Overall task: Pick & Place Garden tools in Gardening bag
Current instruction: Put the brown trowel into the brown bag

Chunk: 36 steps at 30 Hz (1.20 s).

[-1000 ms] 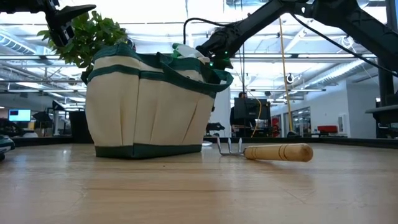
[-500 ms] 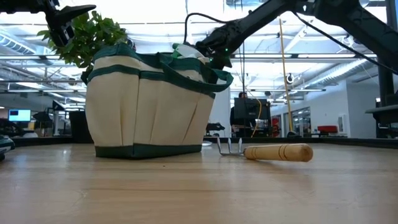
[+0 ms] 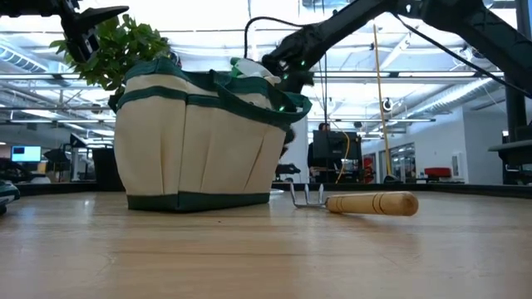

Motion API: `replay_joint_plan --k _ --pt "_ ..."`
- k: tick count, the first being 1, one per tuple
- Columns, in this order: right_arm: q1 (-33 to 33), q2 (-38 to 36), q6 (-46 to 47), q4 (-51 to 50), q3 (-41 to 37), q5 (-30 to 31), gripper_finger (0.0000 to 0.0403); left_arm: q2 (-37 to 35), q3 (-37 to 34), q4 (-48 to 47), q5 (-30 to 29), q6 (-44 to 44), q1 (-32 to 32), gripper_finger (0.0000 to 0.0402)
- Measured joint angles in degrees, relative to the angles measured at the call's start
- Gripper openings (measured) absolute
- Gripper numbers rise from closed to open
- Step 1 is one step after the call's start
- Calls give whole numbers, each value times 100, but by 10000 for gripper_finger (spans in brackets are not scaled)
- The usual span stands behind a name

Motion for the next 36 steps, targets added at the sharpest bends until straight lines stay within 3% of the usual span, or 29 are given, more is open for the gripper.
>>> replay_joint_plan --k 3,7,14,18,22,26,29,36 --pt "-154 -217 -29 -104 21 -26 217 0 -2 20 -185 221 0 223" --pt "-370 -423 -140 -273 2 -214 217 -4 -2 224 -738 1203 0 223" --pt "-680 -804 512 41 13 -823 215 40 -2 1056 -2437 2815 0 223" --pt "-874 -1028 599 214 9 -1011 212 74 -2 1733 -3415 3112 2 223" --pt "-1068 -1217 553 291 9 -1073 203 74 -1 1673 -3702 3106 10 223" --pt "-1284 -1404 628 529 9 -1067 193 103 0 1059 -3724 2688 132 223" --pt "-1412 -1474 648 785 12 -1064 187 198 -2 572 -3391 2045 398 223" --pt "-1683 -1605 747 1145 20 -1073 172 1080 554 -125 -1541 1145 1654 223"
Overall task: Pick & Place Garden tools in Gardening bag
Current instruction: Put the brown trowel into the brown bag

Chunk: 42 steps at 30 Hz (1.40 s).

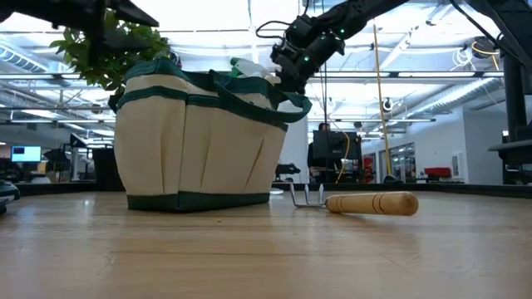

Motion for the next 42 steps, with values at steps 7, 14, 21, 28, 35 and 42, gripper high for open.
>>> replay_joint_plan --k 7,14,21,28,35,42 --pt "-165 -86 -280 -104 -11 -8 159 1750 1345 -1501 2445 -441 1572 223" --pt "-344 -371 -864 -184 -9 -160 148 3117 2733 -2491 4119 50 2759 223" --pt "-631 -782 -1189 -7 -9 -637 145 4475 3939 -3809 4410 490 3095 223" --pt "-866 -1019 -1308 42 -9 -1021 145 5636 4653 -4141 4723 961 3338 223" --pt "-995 -1063 -1461 -59 -9 -1194 146 6595 4665 -3975 5997 471 3645 223" --pt "-1010 -1058 -1521 -224 -9 -1198 145 7265 4665 -3962 6653 186 3655 223"
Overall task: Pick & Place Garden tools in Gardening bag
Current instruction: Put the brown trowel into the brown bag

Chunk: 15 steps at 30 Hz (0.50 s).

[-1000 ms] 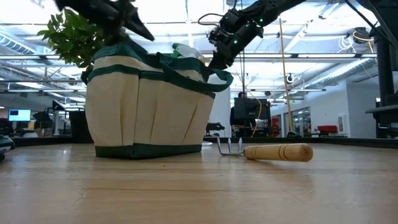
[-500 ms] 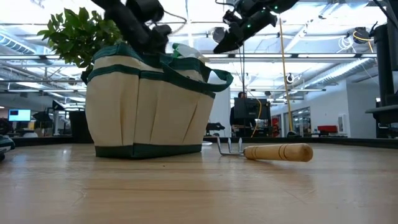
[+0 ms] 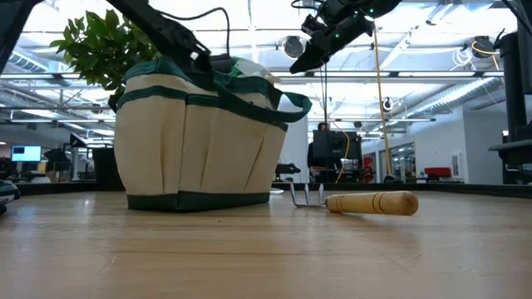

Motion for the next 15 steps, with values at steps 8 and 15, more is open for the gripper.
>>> replay_joint_plan --k 8,15 --pt "2 0 0 -29 0 7 144 127 0 50 3 118 -33 224" --pt "2 0 -83 -25 0 11 144 127 0 54 -56 569 -42 284"
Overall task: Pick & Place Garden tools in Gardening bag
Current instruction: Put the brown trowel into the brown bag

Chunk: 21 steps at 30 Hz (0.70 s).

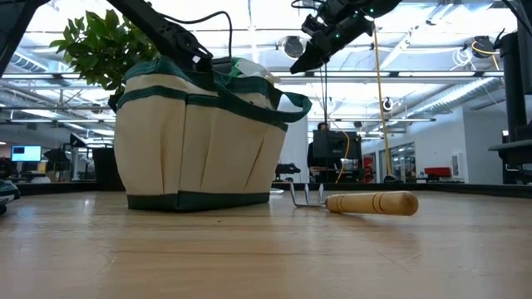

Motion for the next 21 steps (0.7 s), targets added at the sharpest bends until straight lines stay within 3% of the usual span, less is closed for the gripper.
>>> replay_joint_plan --k 4,10,21 --pt "0 0 -1 -2 0 2 144 0 0 -2 -512 -4 -33 339" --pt "-2 0 -2 -2 0 2 144 1 0 -5 -558 89 -35 392" --pt "-314 0 202 16 0 2 144 2 -2 -4 -1097 504 -132 380"
